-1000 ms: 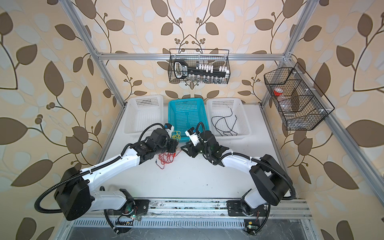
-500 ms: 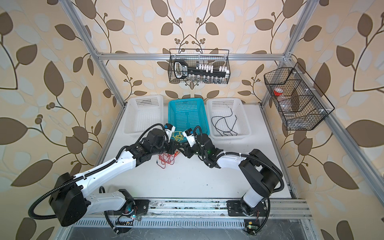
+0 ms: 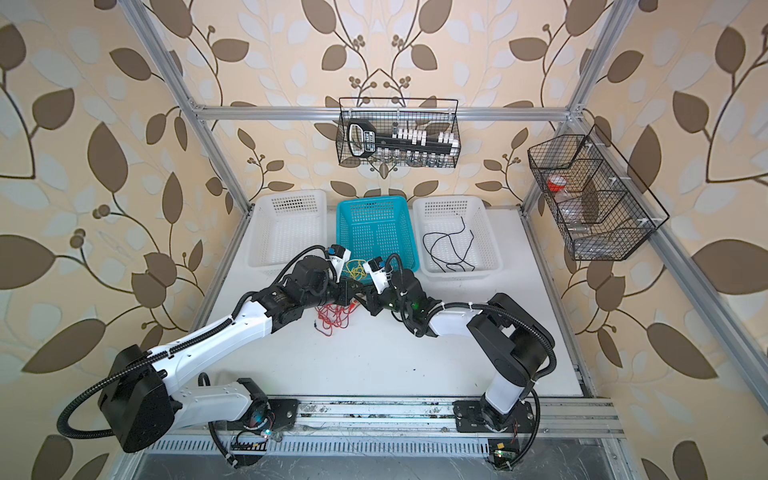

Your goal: Untangle the cables

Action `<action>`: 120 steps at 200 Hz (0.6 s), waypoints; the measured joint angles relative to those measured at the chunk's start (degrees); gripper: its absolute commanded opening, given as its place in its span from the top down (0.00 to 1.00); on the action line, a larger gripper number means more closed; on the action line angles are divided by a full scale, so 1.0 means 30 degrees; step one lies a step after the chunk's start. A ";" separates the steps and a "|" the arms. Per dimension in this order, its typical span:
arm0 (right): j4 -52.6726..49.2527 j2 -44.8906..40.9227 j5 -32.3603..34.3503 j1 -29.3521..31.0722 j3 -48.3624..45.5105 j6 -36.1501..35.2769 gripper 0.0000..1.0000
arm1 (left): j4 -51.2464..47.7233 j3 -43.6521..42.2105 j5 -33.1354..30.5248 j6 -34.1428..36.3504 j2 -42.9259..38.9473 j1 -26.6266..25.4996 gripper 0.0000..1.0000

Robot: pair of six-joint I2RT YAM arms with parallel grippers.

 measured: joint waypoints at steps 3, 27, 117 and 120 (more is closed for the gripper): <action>0.0029 0.0007 -0.0007 0.0000 0.0000 -0.0117 0.89 | 0.0000 0.0000 -0.0007 -0.0007 0.0000 0.0000 1.00; 0.0197 0.0058 0.0007 0.0000 0.0000 0.0007 1.00 | 0.0007 -0.0073 -0.0058 -0.0007 0.0000 0.0000 1.00; -0.0350 -0.0925 -0.0051 -0.0860 -0.0991 -0.0313 1.00 | -0.0845 -0.0525 -0.2455 -0.0066 -0.0007 0.0386 1.00; -0.0415 -0.1035 -0.0051 -0.0896 -0.1049 -0.0335 1.00 | -0.0918 -0.0525 -0.2586 -0.0073 -0.0007 0.0452 1.00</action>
